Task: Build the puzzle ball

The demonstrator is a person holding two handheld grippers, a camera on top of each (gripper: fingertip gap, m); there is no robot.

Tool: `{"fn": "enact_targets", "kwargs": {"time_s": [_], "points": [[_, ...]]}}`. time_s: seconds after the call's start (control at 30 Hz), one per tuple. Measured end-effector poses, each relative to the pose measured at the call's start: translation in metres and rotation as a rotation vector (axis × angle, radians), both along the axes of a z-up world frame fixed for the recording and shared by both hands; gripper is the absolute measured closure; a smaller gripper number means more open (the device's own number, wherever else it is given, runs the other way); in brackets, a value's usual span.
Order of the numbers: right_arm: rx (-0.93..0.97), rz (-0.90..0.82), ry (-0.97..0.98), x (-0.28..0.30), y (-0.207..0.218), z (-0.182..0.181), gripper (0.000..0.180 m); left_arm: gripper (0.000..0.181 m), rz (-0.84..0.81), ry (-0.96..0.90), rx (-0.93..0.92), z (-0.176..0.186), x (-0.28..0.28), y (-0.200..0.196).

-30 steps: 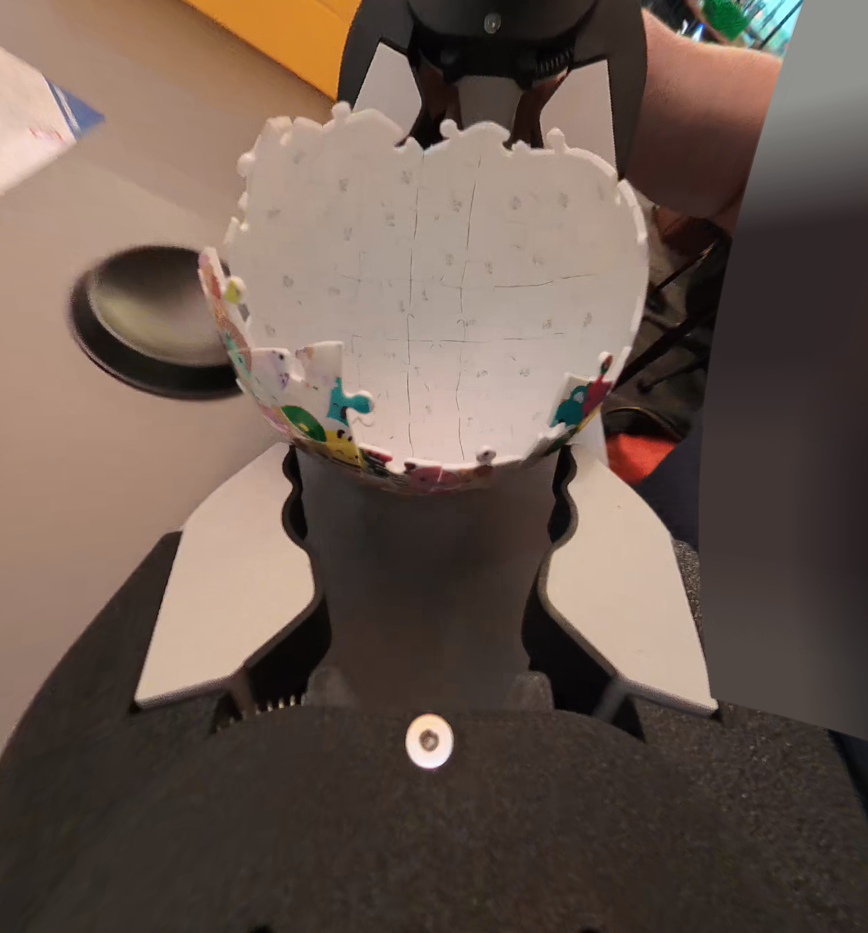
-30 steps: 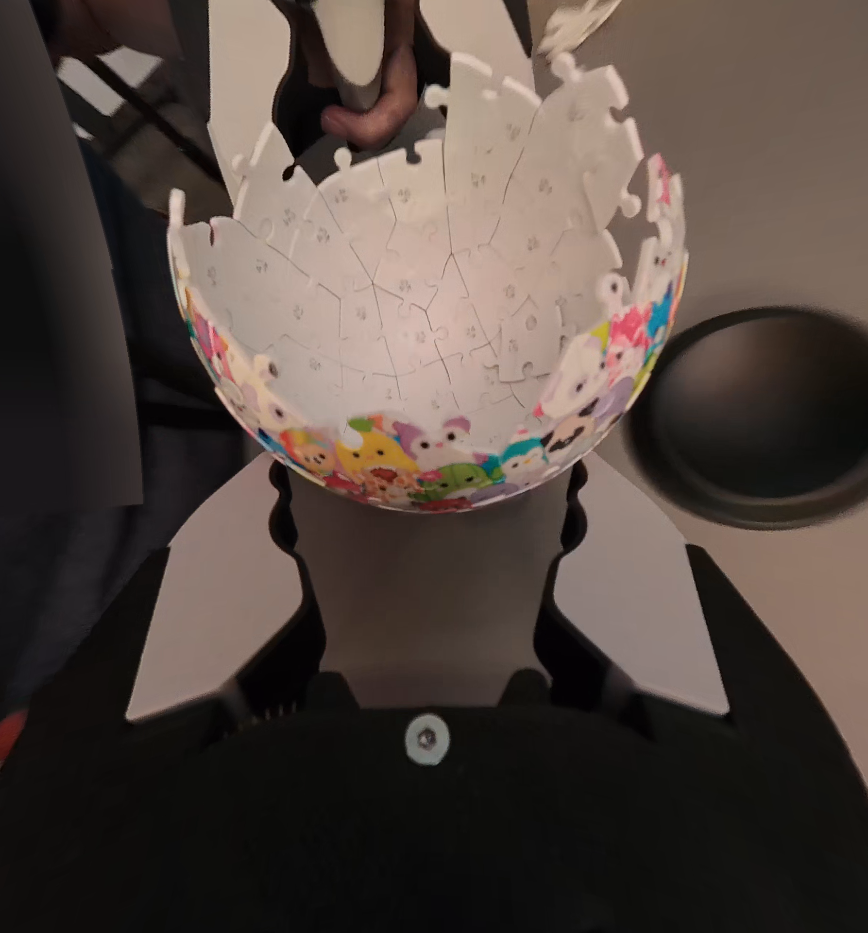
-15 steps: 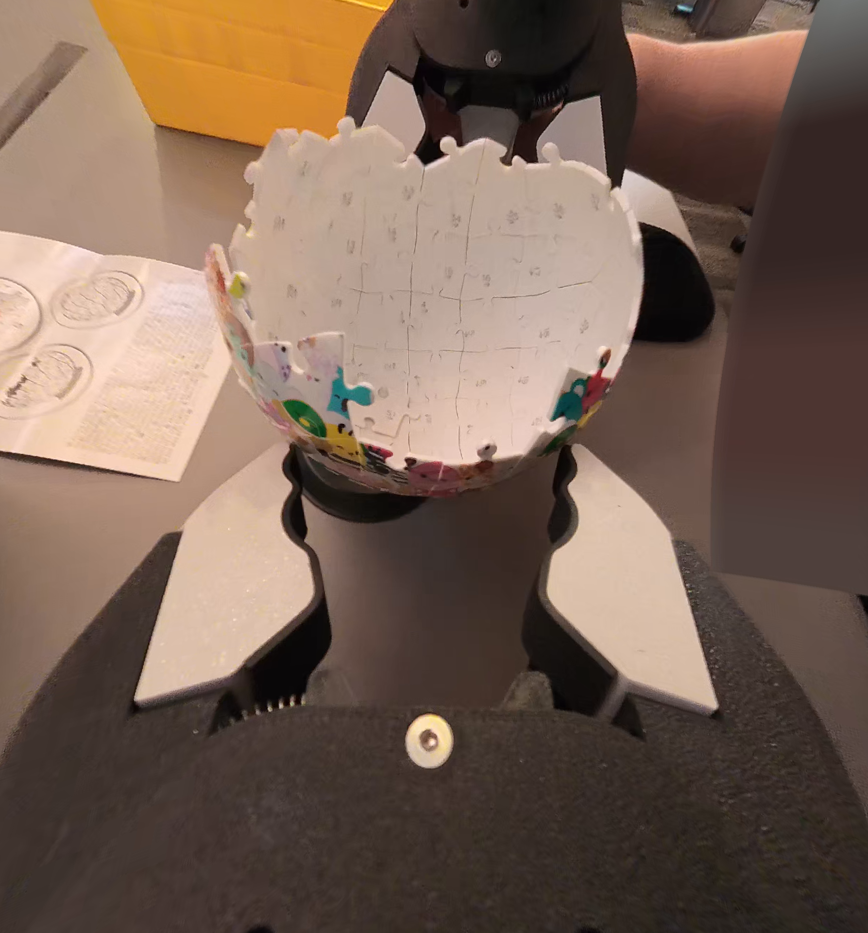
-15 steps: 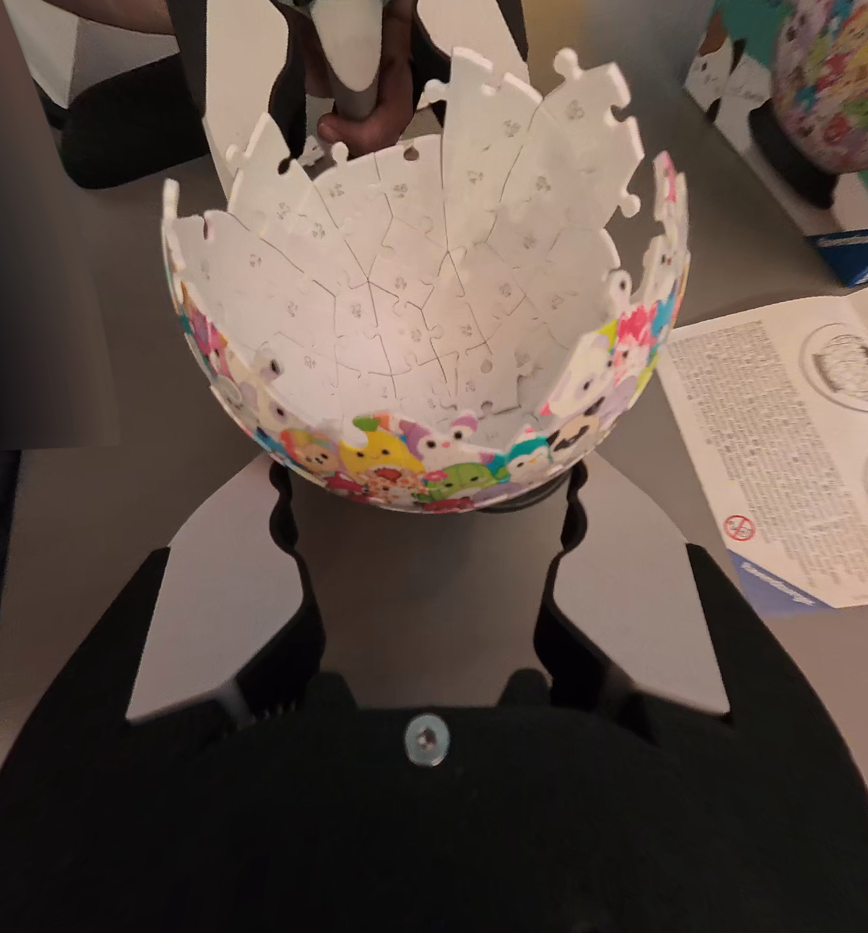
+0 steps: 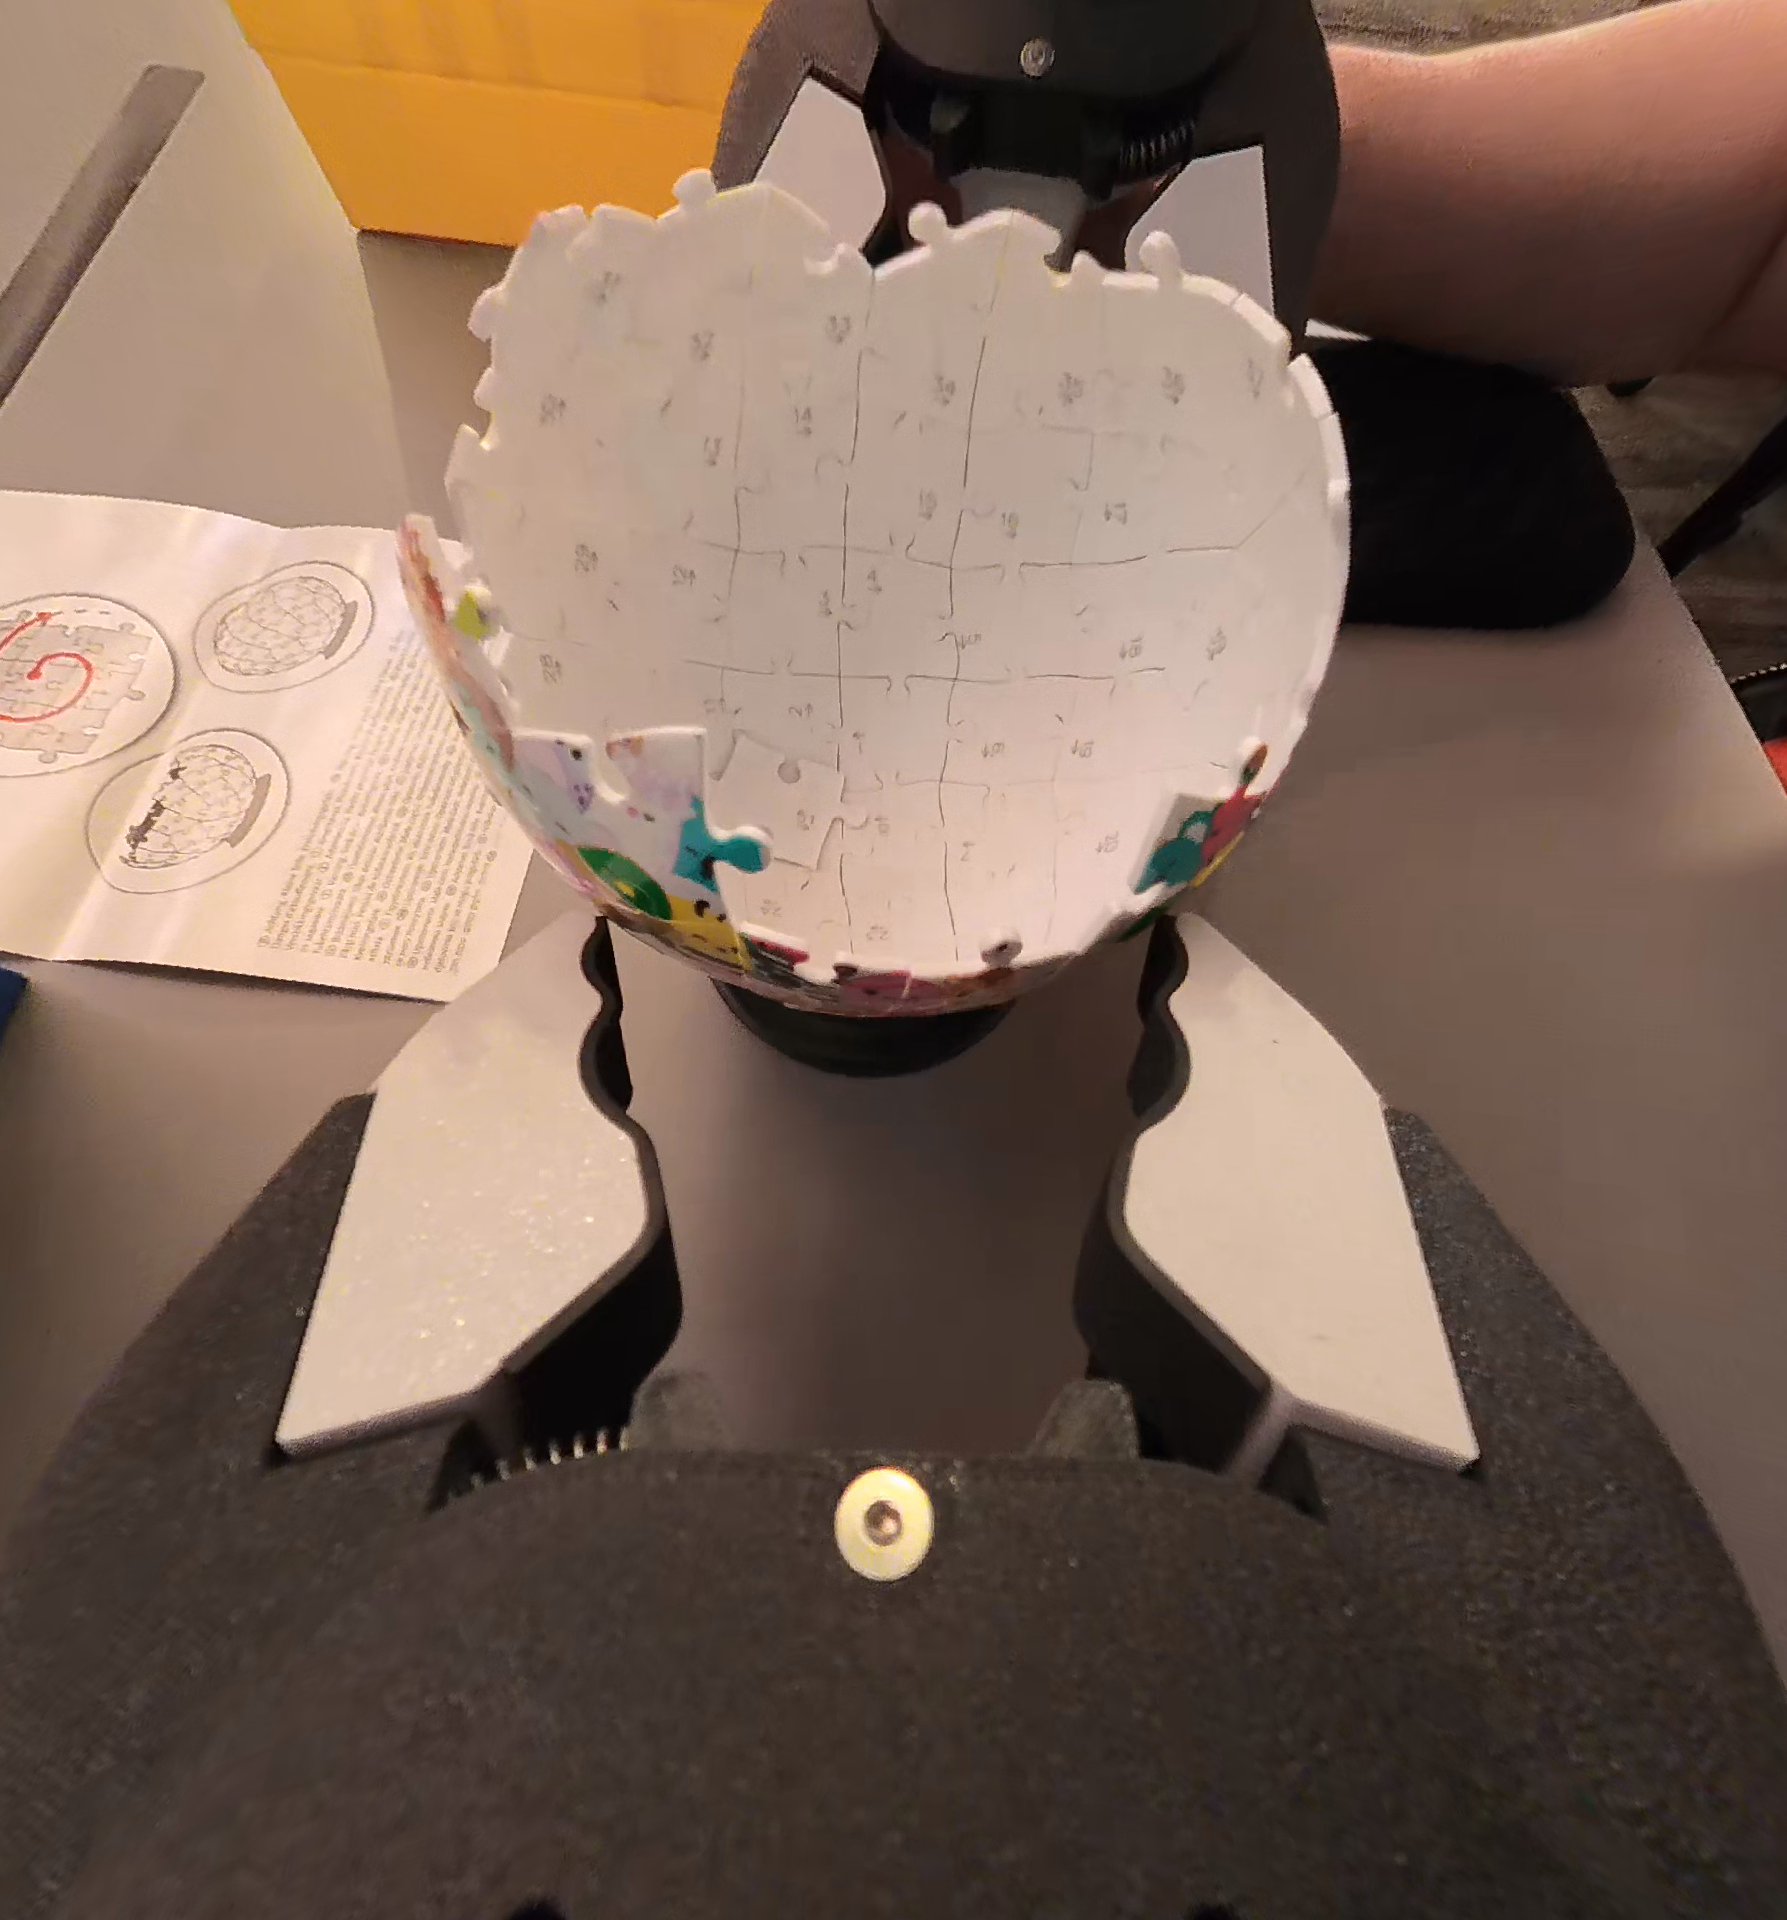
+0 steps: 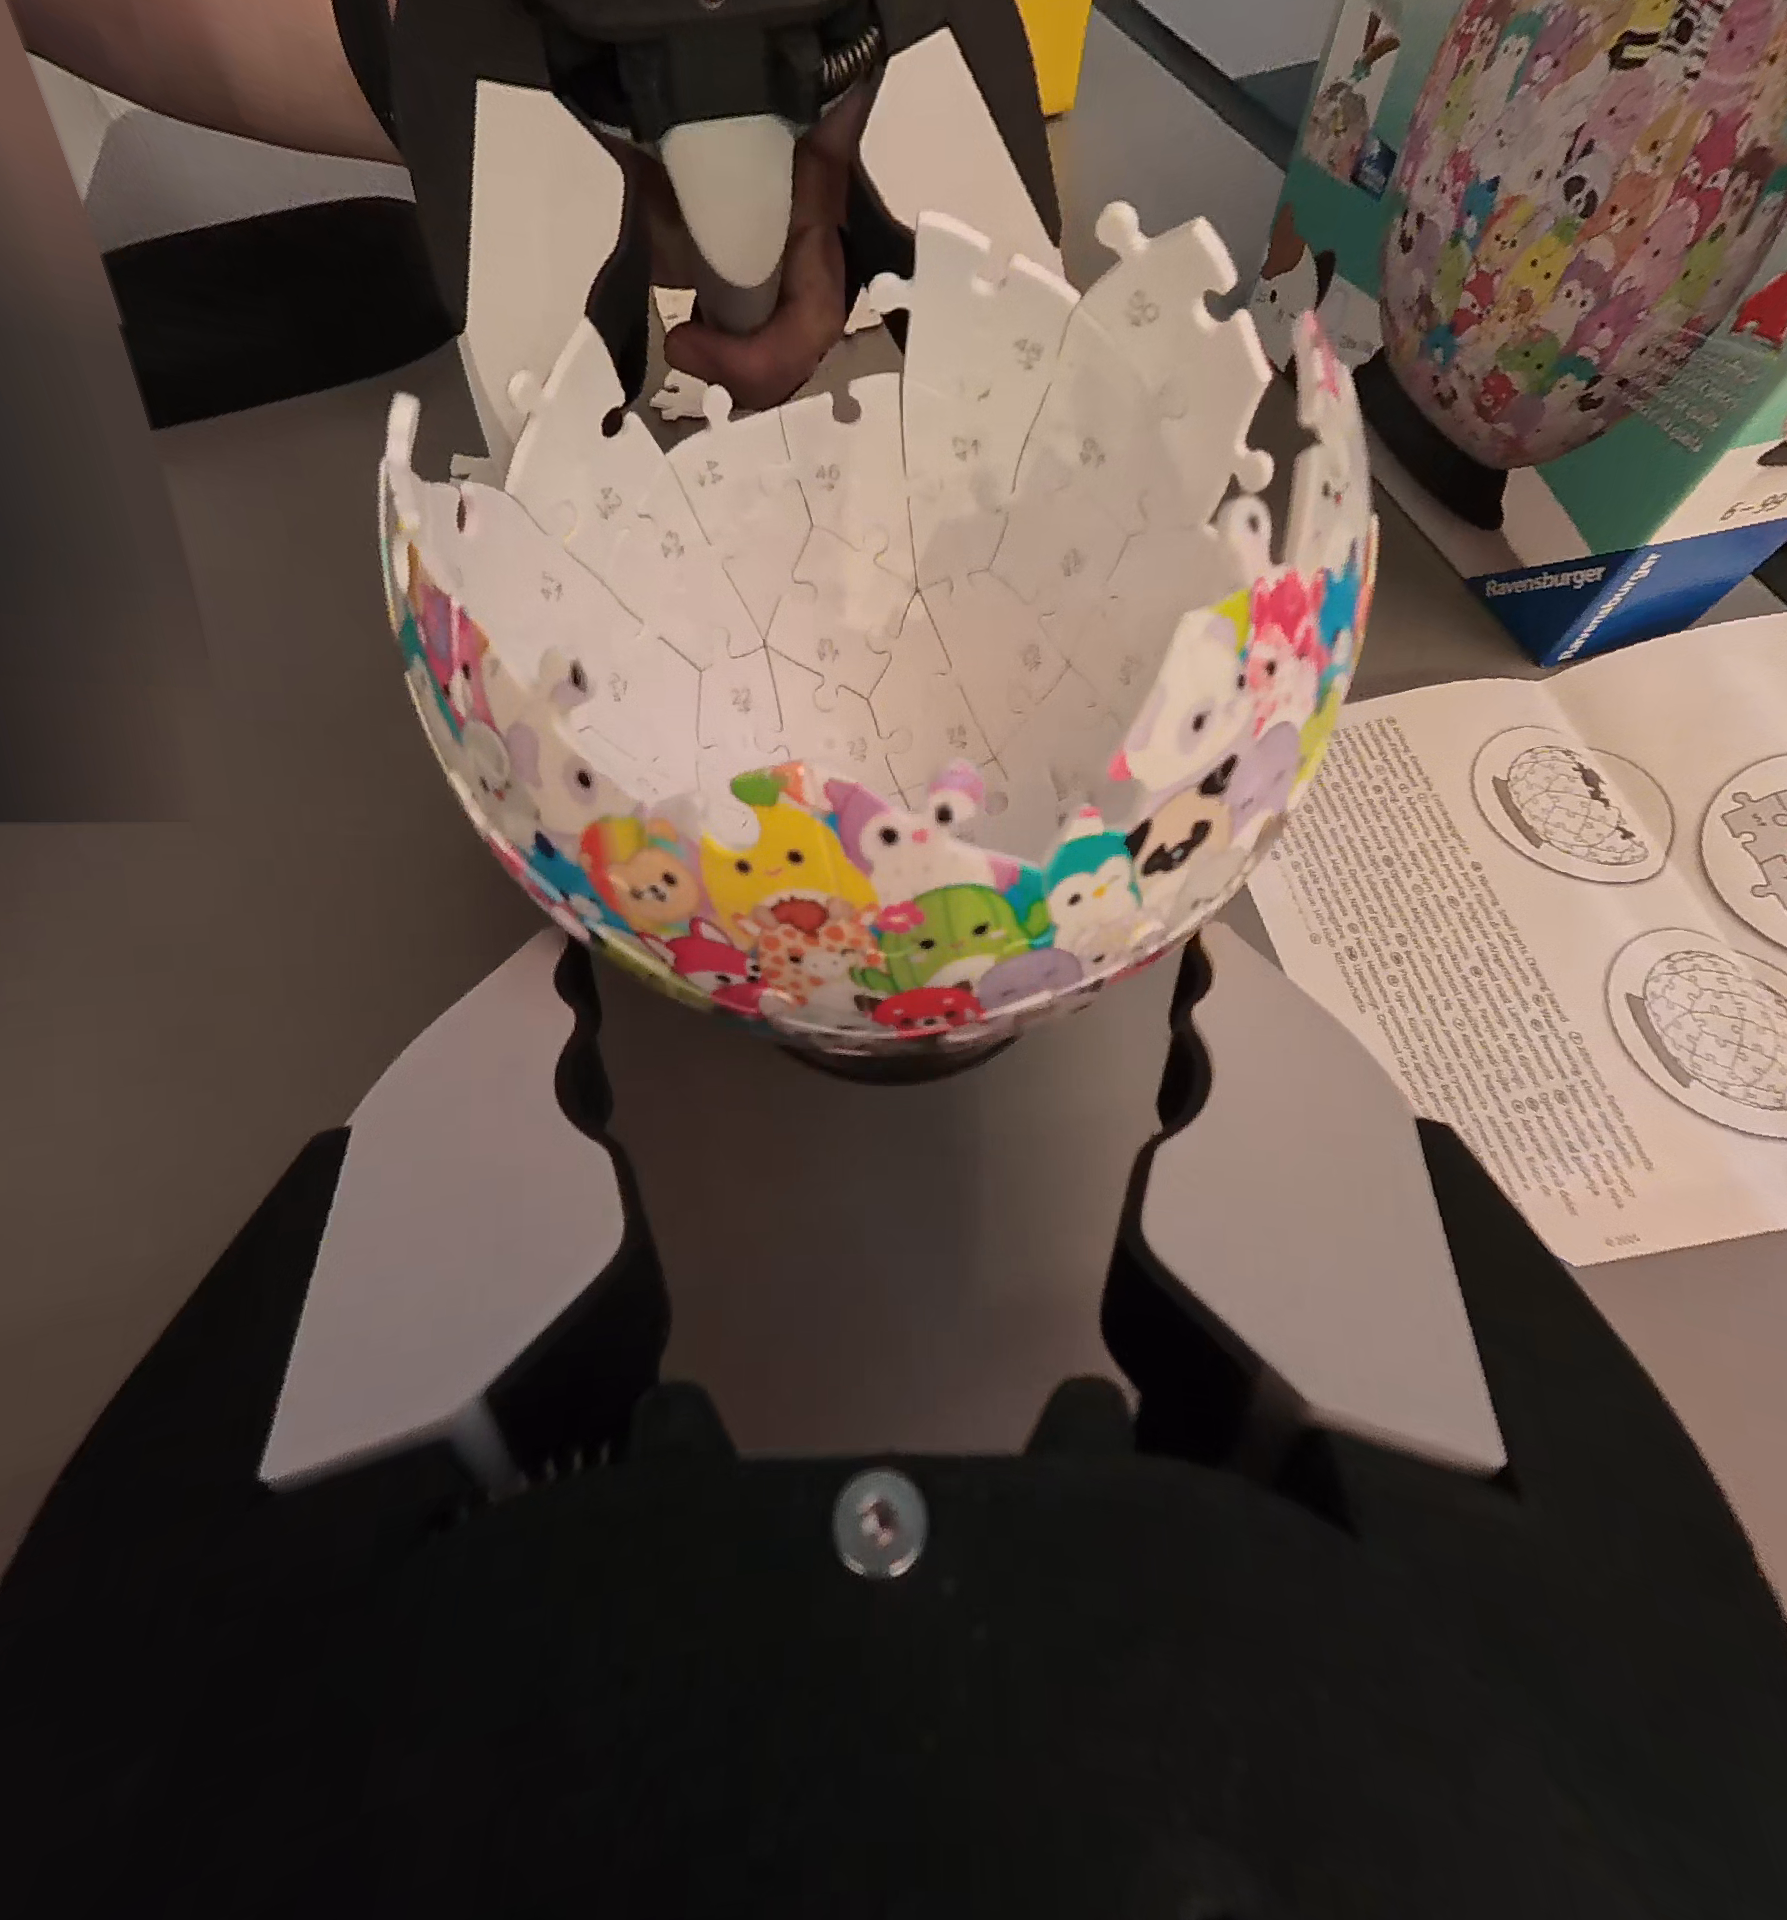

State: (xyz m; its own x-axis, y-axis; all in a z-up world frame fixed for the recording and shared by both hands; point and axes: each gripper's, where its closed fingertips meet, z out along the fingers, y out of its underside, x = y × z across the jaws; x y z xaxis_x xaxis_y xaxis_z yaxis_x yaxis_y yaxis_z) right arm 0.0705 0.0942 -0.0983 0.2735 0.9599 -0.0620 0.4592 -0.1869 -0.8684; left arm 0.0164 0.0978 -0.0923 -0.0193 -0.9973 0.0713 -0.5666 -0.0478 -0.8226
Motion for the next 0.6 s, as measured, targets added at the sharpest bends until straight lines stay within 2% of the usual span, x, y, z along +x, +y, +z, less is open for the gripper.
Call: {"fn": "enact_targets", "kwargs": {"time_s": [0.6], "points": [[-0.046,0.014,-0.026,-0.002,0.001,-0.021,0.074,0.086,0.02,-0.018,-0.024,-0.018,-0.002,0.001]]}}
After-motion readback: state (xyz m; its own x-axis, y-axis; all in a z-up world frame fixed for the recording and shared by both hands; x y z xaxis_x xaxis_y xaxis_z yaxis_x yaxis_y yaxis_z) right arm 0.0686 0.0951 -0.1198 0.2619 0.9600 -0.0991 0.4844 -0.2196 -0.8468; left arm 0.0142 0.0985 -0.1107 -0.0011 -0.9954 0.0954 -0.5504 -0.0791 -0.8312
